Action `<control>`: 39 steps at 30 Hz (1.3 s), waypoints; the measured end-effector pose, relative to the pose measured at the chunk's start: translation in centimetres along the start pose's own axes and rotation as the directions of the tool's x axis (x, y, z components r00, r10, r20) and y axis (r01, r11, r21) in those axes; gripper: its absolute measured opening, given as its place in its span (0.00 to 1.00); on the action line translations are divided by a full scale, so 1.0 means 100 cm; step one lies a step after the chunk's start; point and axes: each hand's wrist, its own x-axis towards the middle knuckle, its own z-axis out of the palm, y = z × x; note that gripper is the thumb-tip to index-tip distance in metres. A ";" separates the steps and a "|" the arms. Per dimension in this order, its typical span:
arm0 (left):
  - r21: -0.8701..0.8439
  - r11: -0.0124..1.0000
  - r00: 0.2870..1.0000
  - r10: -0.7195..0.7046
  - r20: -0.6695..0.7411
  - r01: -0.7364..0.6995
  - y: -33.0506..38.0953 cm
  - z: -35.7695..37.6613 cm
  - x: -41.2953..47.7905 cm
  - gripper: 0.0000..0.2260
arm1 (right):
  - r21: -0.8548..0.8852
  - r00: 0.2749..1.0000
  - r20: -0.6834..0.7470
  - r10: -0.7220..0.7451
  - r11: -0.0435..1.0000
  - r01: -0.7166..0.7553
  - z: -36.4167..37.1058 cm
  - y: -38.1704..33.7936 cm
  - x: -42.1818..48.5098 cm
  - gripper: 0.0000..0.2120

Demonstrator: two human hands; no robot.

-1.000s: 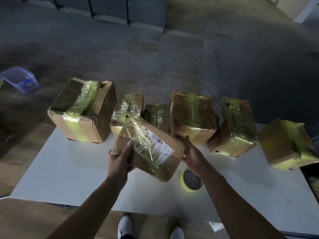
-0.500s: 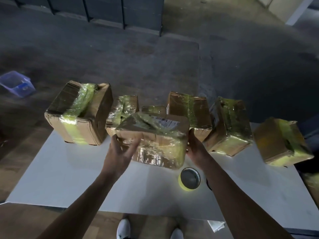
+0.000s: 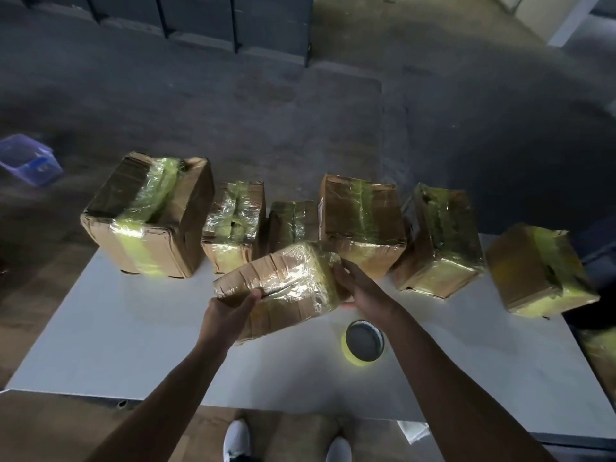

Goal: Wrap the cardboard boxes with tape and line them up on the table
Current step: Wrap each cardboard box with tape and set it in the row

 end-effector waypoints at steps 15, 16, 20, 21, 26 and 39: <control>0.325 0.942 0.991 -0.040 -0.129 0.080 -0.009 0.009 0.004 0.33 | -0.437 0.967 -0.228 -0.114 0.899 0.003 0.042 -0.004 0.001 0.32; 0.359 0.930 0.990 -0.025 -0.142 0.075 -0.008 0.011 0.002 0.34 | -0.469 0.947 -0.289 -0.142 0.883 -0.010 0.044 0.000 0.002 0.31; 0.446 0.893 0.986 0.023 -0.164 0.053 -0.006 0.014 0.001 0.33 | -0.582 0.936 -0.307 -0.174 0.812 -0.040 0.045 0.004 0.003 0.30; 0.455 0.889 0.987 0.025 -0.160 0.051 -0.005 0.013 0.002 0.31 | -0.625 0.939 -0.290 -0.183 0.780 -0.041 0.044 0.005 0.002 0.30; 0.479 0.878 0.996 0.023 -0.080 0.018 -0.009 0.001 0.006 0.25 | -0.649 0.989 -0.114 -0.093 0.761 -0.003 0.024 0.018 -0.001 0.21; 0.157 0.979 0.960 0.087 0.267 -0.132 -0.019 -0.026 0.012 0.28 | -0.638 0.986 -0.096 0.140 0.751 -0.169 0.004 0.021 0.003 0.35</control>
